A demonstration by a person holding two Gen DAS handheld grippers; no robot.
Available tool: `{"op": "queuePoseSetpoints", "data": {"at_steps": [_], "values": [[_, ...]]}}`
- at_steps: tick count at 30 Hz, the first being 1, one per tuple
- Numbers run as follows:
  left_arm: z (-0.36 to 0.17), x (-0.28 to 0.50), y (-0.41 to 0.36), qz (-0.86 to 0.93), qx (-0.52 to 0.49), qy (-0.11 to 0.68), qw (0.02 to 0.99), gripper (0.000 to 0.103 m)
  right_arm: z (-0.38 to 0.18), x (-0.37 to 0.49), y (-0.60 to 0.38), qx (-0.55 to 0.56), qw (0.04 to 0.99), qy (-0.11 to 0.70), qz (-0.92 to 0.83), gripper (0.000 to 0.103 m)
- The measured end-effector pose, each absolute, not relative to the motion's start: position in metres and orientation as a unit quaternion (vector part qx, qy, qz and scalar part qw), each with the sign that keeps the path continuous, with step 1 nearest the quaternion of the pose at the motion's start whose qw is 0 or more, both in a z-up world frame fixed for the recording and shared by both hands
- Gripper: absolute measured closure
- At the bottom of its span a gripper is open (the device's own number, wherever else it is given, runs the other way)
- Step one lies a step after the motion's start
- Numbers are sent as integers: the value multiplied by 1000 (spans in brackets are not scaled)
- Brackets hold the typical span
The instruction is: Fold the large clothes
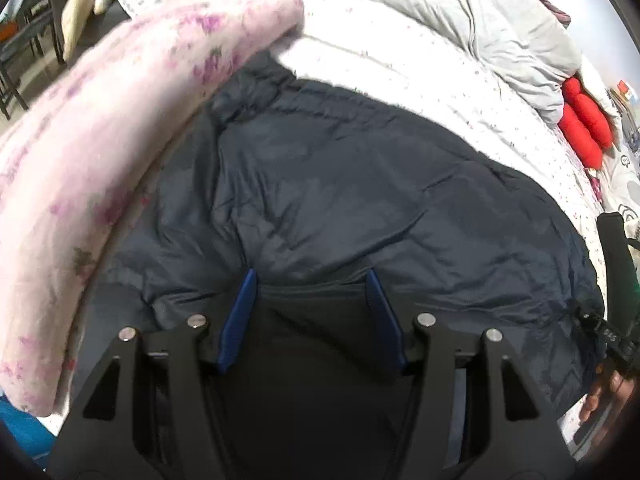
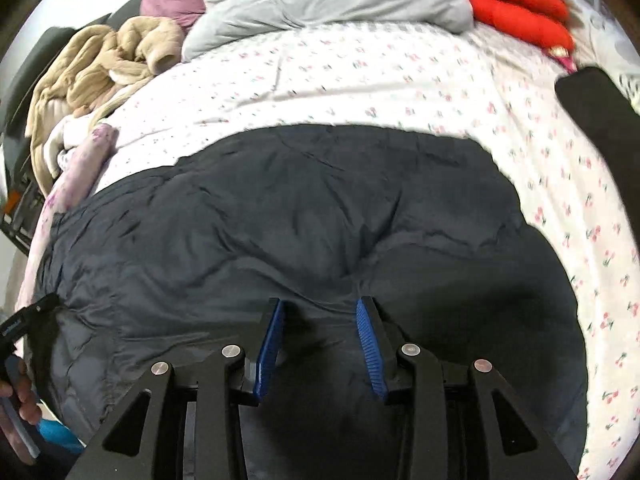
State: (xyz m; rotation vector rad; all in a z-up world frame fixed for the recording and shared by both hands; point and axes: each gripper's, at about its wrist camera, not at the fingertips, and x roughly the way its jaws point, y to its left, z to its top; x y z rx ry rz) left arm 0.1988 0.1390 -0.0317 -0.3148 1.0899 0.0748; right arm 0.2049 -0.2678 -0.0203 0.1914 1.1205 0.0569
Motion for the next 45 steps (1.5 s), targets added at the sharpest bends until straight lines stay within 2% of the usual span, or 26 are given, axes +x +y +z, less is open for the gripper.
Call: {"op": "queuePoseSetpoints", "data": {"at_steps": [9,13,17,20,24,29,34,45], "values": [[-31,198,143,44,-153,530,833,44,-32,206,-260,88,839,537,20,63],[-13,189,160,33,-187,520,833,44,-19,205,-255,85,845,527,18,54],[3,170,182,31,-201,506,838,38,2,200,-256,93,860,501,15,51],[6,155,202,39,-225,504,833,38,16,197,-260,110,869,482,18,50],[-1,131,225,55,-246,512,821,38,24,194,-259,113,874,472,23,49],[-14,87,246,75,-327,512,791,38,26,185,-258,116,871,477,29,49],[-24,58,241,67,-344,515,782,38,34,174,-254,131,870,472,54,49],[-50,62,231,39,-392,523,756,37,18,167,-213,81,851,508,104,49]]}}
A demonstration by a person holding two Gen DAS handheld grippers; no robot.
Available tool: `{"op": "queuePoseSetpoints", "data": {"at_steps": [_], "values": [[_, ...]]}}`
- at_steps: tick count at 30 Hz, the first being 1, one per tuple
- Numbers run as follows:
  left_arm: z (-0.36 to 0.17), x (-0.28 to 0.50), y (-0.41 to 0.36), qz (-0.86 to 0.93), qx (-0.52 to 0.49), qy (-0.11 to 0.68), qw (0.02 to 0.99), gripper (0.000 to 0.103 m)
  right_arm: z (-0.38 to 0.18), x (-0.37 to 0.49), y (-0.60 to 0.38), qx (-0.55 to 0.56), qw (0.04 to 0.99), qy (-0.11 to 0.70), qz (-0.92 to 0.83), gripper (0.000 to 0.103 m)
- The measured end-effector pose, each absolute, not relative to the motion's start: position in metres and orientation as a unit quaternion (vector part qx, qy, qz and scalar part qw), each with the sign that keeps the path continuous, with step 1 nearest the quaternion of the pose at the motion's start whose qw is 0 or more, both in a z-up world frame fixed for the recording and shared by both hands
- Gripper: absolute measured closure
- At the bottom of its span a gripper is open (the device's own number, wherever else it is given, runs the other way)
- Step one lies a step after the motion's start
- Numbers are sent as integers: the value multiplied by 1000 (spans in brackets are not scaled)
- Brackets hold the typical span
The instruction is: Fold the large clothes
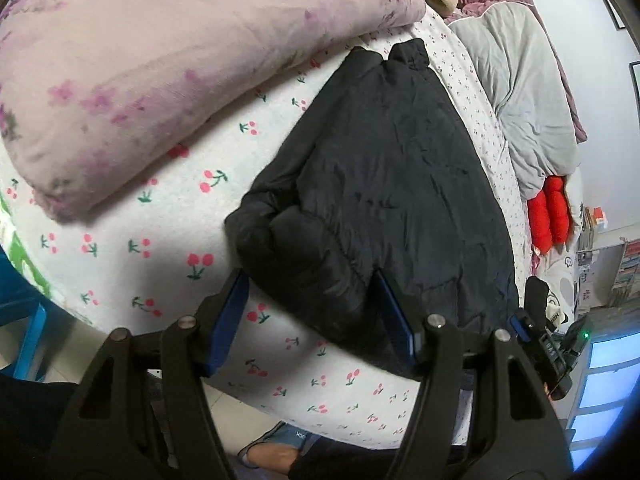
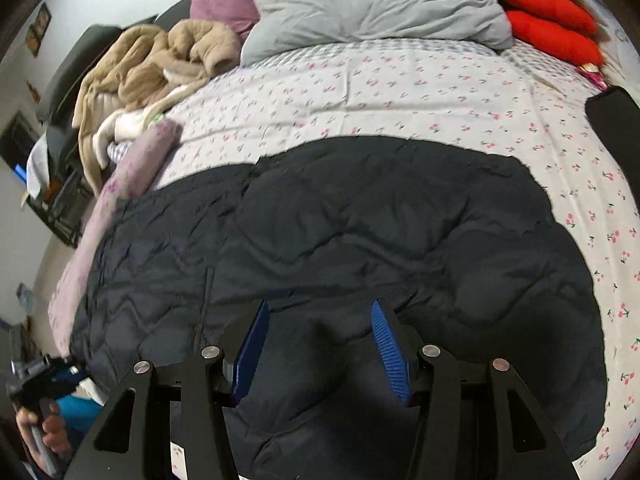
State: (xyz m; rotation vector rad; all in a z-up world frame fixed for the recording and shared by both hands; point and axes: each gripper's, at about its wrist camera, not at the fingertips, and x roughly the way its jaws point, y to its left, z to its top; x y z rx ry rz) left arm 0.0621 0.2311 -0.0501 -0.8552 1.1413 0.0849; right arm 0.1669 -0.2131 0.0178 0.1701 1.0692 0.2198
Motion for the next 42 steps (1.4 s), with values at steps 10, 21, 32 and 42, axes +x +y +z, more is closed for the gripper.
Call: {"op": "queuePoseSetpoints", "data": {"at_steps": [10,21,32,42], "values": [[-54,69,226,40,-398,511,760,37,-12,173,-188,32,828,549,109,49],[-60,77,225,59,-403,501,763,39,0,143,-183,-10,822,551,143,49],[-64,81,225,69,-403,503,761,40,-2,126,-266,-27,827,561,37,49],[-64,85,224,79,-403,505,759,40,13,122,-316,16,846,533,-11,39]]}}
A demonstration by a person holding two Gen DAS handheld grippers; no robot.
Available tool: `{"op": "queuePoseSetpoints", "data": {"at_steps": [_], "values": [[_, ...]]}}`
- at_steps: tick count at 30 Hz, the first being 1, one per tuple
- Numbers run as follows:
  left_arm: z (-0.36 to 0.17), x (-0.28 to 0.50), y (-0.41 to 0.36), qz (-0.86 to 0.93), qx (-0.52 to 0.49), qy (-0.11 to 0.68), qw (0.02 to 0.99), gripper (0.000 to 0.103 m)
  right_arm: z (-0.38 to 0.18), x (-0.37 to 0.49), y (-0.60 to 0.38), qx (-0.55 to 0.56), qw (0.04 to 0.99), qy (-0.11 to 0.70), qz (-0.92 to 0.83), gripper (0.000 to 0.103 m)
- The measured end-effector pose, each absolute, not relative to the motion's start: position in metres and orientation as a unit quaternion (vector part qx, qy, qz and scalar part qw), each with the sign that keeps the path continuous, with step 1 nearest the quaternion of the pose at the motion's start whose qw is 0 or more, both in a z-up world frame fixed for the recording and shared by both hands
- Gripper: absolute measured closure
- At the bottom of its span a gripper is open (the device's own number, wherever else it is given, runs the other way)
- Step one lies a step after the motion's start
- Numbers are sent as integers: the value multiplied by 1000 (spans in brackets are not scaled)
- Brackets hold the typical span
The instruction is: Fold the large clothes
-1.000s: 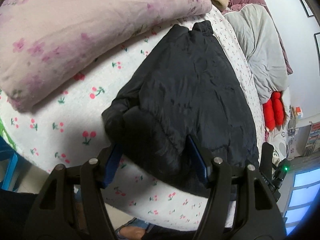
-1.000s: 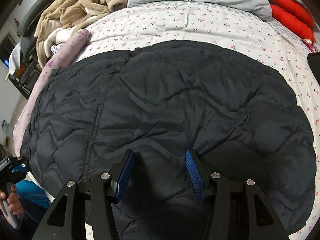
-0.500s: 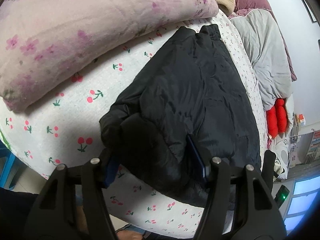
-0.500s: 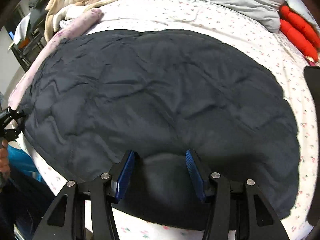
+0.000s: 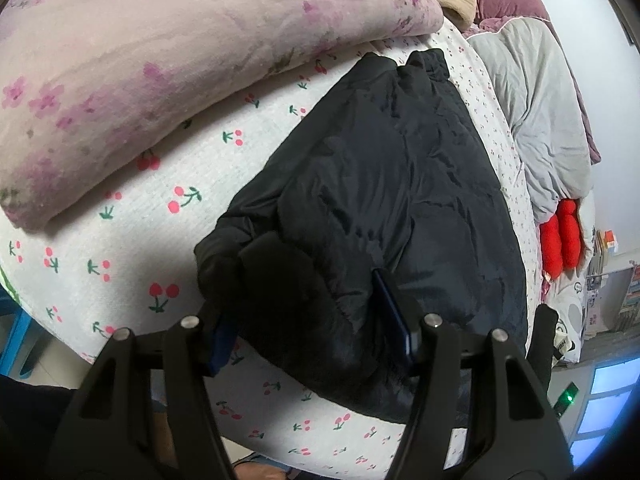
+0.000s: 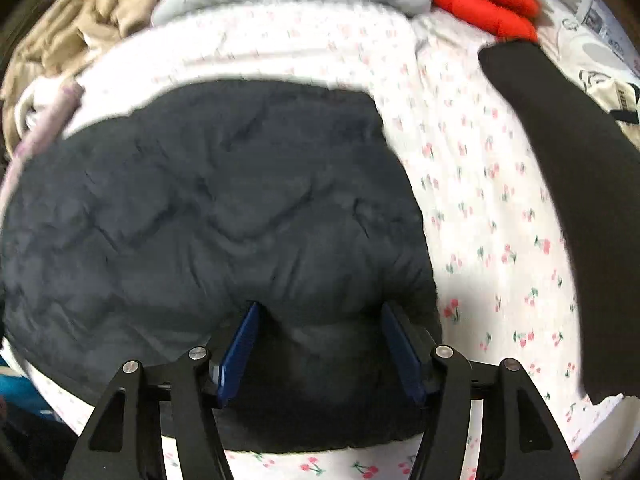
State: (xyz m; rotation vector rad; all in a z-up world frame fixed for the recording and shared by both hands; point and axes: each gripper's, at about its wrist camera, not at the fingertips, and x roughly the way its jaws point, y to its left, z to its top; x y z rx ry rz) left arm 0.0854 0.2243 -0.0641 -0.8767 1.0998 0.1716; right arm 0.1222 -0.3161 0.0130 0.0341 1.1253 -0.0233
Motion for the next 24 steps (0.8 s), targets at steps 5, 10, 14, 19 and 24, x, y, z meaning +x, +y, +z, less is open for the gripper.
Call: {"op": "queuePoseSetpoints", "data": {"at_steps": [5,10,14,19,24], "values": [[-66,86,227,79,-412,504,755,40,30,120,-288,51,864,496,65,42],[-66,86,228,78,-418,505,751,38,33,132,-237,29,867,483,116,82],[-67,86,229,80,-422,505,749,38,28,145,-196,28,858,487,157,82],[-66,87,228,82,-424,504,748,38,2,174,-148,0,842,512,171,82],[-67,86,229,77,-425,504,748,38,-2,202,-138,6,846,506,167,83]]}}
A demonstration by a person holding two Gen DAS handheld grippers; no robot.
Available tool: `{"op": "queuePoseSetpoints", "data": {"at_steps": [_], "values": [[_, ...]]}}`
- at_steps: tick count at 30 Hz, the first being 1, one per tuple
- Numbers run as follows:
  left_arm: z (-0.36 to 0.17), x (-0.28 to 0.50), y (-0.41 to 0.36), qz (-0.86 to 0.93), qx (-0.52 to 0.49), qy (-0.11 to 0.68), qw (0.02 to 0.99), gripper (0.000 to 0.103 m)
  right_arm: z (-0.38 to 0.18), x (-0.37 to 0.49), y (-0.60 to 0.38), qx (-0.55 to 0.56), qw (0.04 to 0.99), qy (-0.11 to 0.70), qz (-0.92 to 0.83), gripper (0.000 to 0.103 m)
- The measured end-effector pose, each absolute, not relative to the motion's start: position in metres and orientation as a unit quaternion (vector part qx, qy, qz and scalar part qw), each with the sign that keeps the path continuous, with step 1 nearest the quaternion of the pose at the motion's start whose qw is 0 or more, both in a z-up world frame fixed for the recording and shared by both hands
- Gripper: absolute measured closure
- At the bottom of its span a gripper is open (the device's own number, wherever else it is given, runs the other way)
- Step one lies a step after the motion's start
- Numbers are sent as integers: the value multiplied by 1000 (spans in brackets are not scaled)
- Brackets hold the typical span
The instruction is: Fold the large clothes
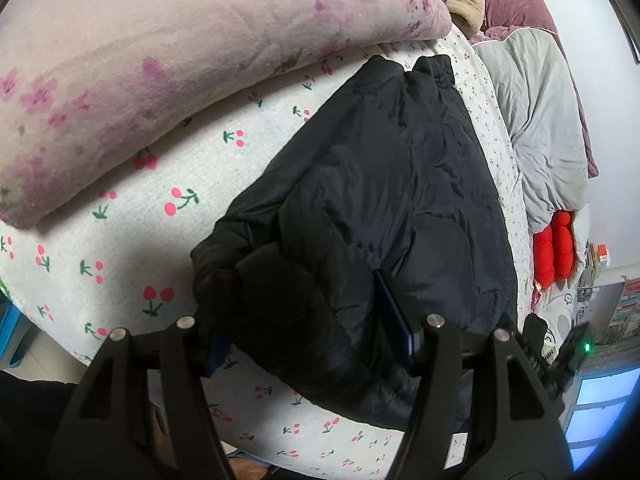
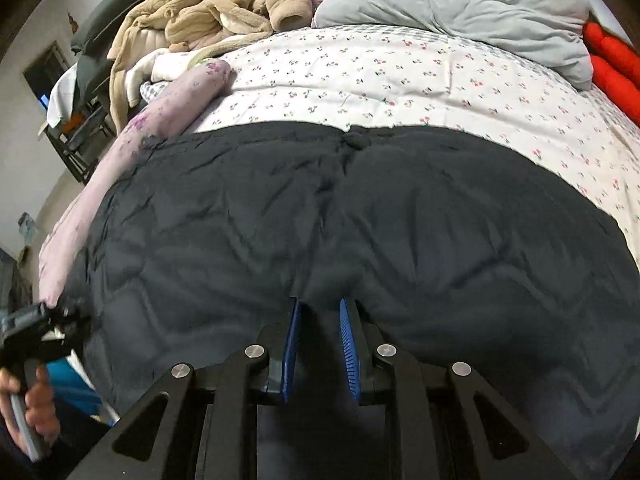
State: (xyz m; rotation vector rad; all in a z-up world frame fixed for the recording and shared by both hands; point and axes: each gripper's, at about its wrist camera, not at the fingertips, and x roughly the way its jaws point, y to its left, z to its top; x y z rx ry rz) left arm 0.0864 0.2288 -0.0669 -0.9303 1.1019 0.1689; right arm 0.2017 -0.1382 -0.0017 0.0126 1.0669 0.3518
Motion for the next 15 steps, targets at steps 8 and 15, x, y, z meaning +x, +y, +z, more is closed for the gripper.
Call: {"op": "queuePoseSetpoints", "data": {"at_steps": [8,15], "values": [[-63,87,227,65,-408,505,758,38,-14,238,-127,34,849,506,150,83],[-61,91,227,41,-404,496,768,38,-31,258,-123,40,846,511,144,83]]}}
